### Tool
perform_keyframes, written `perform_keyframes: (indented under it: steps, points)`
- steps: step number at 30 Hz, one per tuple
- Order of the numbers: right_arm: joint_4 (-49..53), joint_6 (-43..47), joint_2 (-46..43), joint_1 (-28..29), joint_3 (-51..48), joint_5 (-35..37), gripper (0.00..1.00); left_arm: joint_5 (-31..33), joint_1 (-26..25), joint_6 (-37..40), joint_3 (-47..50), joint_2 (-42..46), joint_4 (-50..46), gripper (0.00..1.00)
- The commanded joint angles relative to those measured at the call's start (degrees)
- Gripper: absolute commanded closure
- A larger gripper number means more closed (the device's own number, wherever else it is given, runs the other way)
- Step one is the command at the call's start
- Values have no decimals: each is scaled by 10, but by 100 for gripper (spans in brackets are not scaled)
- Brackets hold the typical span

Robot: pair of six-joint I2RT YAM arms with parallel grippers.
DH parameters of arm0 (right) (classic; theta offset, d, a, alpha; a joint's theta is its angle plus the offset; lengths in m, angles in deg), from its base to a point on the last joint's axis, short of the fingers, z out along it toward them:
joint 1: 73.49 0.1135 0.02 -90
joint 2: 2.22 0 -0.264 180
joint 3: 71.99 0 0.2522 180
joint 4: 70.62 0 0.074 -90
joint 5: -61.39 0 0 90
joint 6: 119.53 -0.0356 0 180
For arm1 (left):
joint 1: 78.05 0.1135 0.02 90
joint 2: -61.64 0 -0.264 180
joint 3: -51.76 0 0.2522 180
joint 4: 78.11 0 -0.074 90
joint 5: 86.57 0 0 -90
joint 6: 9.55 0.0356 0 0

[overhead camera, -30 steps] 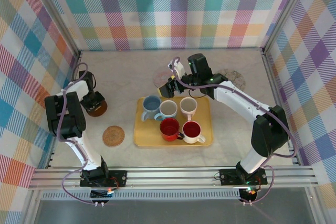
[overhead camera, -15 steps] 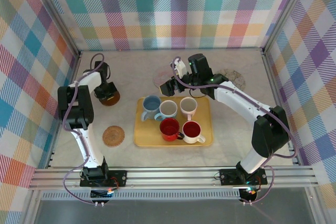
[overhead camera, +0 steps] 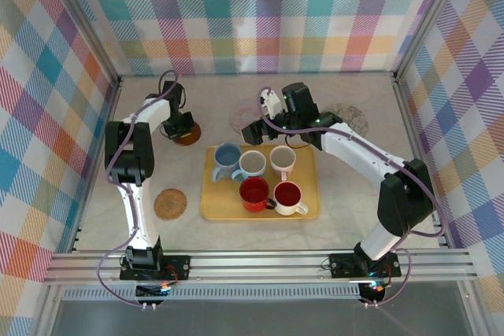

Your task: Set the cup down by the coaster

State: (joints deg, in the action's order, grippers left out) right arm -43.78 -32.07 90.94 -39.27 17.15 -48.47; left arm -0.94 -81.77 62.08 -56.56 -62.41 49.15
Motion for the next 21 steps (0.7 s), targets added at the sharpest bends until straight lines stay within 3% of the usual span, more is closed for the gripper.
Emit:
perform_keyframes:
  steps: [1, 10, 21]
  points:
    - [-3, -5, 1, 4, -4, 6, 1, -24, -21, 6, -30, -37, -17, 100]
    - [-31, -34, 4, 3, -9, 15, 1, -40, -51, 16, -140, -103, -63, 100]
    - [-22, -25, -1, 4, -11, 41, 1, -50, -67, 34, -158, -120, -104, 100]
